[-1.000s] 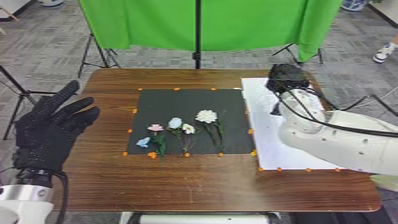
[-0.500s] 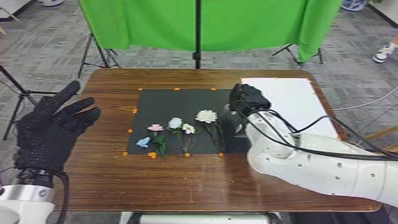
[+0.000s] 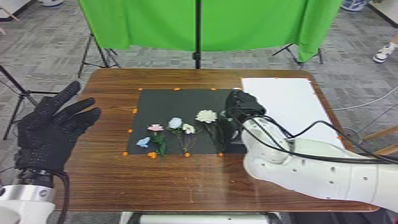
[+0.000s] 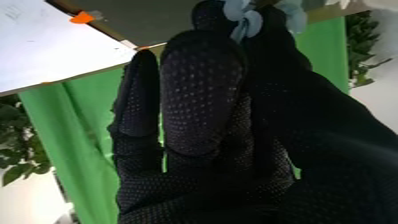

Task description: Arrange flowers

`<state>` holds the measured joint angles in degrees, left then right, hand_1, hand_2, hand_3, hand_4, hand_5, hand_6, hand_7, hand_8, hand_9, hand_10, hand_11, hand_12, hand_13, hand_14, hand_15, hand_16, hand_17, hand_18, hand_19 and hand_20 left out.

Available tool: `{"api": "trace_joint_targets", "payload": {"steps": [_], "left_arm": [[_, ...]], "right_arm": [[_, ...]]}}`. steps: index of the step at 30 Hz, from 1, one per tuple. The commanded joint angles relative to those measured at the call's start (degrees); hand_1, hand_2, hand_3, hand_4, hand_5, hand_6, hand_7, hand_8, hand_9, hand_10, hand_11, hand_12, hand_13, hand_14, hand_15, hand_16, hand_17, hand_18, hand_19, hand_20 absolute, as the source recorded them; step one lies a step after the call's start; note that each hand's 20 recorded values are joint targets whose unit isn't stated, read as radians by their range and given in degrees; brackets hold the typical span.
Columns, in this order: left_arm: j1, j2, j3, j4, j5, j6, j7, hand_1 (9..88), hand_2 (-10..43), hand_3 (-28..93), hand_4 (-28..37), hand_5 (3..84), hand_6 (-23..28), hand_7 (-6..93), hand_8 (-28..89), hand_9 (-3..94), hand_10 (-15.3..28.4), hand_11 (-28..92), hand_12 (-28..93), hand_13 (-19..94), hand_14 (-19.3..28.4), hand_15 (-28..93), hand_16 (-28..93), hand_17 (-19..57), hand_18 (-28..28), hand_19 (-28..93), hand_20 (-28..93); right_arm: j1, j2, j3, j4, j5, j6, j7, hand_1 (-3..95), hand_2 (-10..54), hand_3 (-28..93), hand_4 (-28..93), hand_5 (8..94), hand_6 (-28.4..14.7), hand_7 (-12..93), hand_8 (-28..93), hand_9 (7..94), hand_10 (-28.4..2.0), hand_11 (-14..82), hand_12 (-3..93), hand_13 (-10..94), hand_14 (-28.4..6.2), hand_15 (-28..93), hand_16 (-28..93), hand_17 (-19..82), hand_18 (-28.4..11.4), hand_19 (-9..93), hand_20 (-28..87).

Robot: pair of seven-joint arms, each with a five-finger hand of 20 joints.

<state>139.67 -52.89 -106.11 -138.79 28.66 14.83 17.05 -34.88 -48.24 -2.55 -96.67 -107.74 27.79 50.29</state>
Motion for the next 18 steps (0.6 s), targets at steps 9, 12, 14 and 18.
{"api": "trace_joint_targets", "payload": {"steps": [9, 12, 14, 18], "left_arm": [[-1.0, -0.71, 0.20, 1.02, 0.39, -0.58, -2.93, 21.0, 8.0, 76, -28.0, 33.2, 7.5, 18.2, -11, 33.8, 21.6, 34, 12, 28, 28.4, 65, -13, -6.0, 25.8, 59, 33], [-1.1, -0.91, 0.05, 1.00, 0.57, -0.51, -3.54, 21.2, 7.9, 76, -27.7, 33.2, 7.5, 18.2, -11, 33.8, 21.5, 34, 12, 28, 28.4, 65, -13, -6.0, 25.8, 59, 33], [-1.2, -0.80, 0.06, 1.07, 0.43, -0.46, -3.57, 21.4, 8.0, 76, -27.7, 33.2, 7.5, 18.4, -11, 33.8, 21.4, 35, 12, 28, 28.4, 65, -13, -6.0, 25.8, 59, 33], [-1.5, -0.91, 0.18, 1.19, 0.62, -0.72, -4.30, 21.4, 8.0, 76, -27.4, 33.3, 7.5, 18.6, -12, 33.8, 21.3, 35, 12, 28, 28.4, 65, -14, -5.9, 25.8, 59, 33]], "right_arm": [[-1.8, 0.8, 1.1, -2.8, 0.5, -5.1, 1.2, 51.7, -9.5, 73, -28, 69.4, 0.5, 19, -4, 83.9, -7.5, 8.6, 31.2, 76, -2.4, 59, 24, 29, -17.1, 86, 13], [-2.0, 0.9, 1.7, -3.3, 0.8, -5.2, 0.8, 48.6, -9.5, 75, -28, 67.9, 0.7, 19, -10, 80.9, -8.2, 13.7, 27.5, 75, -3.2, 60, 22, 28, -17.3, 86, 13], [-2.0, 0.9, 1.6, -3.5, 0.5, -4.8, 1.0, 46.1, -9.5, 77, -28, 66.7, 0.4, 19, -13, 78.7, -9.0, 17.4, 25.0, 75, -4.0, 61, 21, 28, -17.5, 86, 14], [-1.7, 0.7, 1.2, -3.5, 0.2, -3.9, 1.8, 41.6, -9.5, 81, -28, 65.7, -0.2, 18, -13, 75.8, -10.5, 23.7, 19.7, 75, -5.2, 64, 17, 28, -18.1, 86, 15]]}}
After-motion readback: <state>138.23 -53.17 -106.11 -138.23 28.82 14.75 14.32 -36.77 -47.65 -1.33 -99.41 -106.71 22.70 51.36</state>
